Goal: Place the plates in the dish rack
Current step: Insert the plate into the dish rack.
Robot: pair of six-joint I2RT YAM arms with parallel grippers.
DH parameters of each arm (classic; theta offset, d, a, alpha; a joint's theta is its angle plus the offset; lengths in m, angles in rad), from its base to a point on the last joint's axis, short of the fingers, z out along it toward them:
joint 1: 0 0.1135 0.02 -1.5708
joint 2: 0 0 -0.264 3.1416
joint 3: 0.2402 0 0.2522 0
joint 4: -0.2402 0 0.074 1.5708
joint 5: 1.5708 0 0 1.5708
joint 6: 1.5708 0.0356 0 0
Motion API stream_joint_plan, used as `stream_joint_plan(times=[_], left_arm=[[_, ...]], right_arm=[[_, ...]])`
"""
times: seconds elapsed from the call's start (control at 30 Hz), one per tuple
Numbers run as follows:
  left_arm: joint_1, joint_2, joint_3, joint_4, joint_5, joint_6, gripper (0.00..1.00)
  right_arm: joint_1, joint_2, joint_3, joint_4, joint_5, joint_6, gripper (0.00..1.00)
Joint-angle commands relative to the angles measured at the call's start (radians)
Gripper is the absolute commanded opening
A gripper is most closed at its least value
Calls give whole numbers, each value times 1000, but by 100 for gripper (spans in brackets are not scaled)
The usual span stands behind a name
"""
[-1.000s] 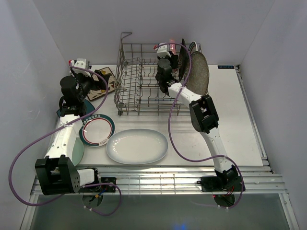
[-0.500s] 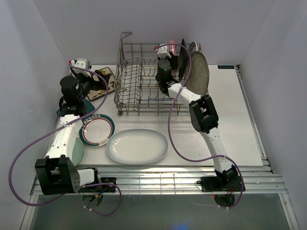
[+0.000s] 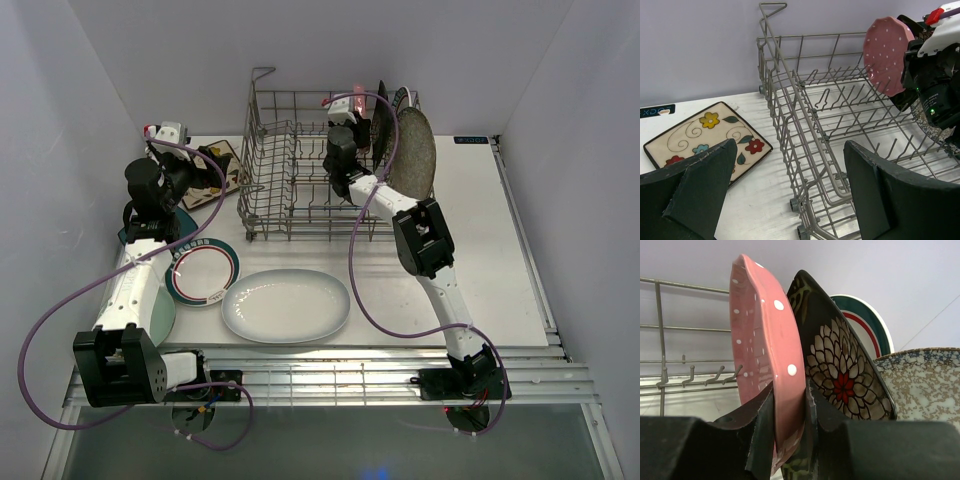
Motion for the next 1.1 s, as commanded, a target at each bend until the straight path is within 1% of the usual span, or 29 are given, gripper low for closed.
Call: stream_joint_plan(times=[0.0,0.03,0.13,0.23,0.33,0.43,0.53,0.57,0.63,0.67,0.77,1.07], left_arm=[[7,-21,3,17,24,-3,98],[8,-21,1,17,25,-3,98],[8,-24,1,17,28,-3,98],[8,-27,1,17,27,-3,98],[7,-27,0,17,27,-3,98],[8,-29,0,16,27,-3,98],[8,-29,0,16,27,-5,98],[8,-30,1,16,28,-3,98],[8,-30,1,16,28,-3,98],[8,-32,0,16,30,-3,98],[8,-33,0,14,30,-3,98],[8,-44,0,8,28,-3,98]], right_arm=[[0,40,-22,-22,-57,147,19],[-4,39,-19,-70,-66,173,19],[-23,22,-23,-129,-106,253,19],[-26,5,-51,-129,-117,272,21],[-27,-1,-51,-132,-115,270,25],[-29,-10,-53,-141,-112,275,31],[-32,-36,-75,-151,-112,295,39],[-32,-44,-80,-154,-109,304,46],[-30,-66,-92,-160,-106,309,52],[-33,-73,-95,-160,-105,310,59],[-33,-102,-100,-172,-97,310,64],[-32,-195,-122,-187,-86,296,66]])
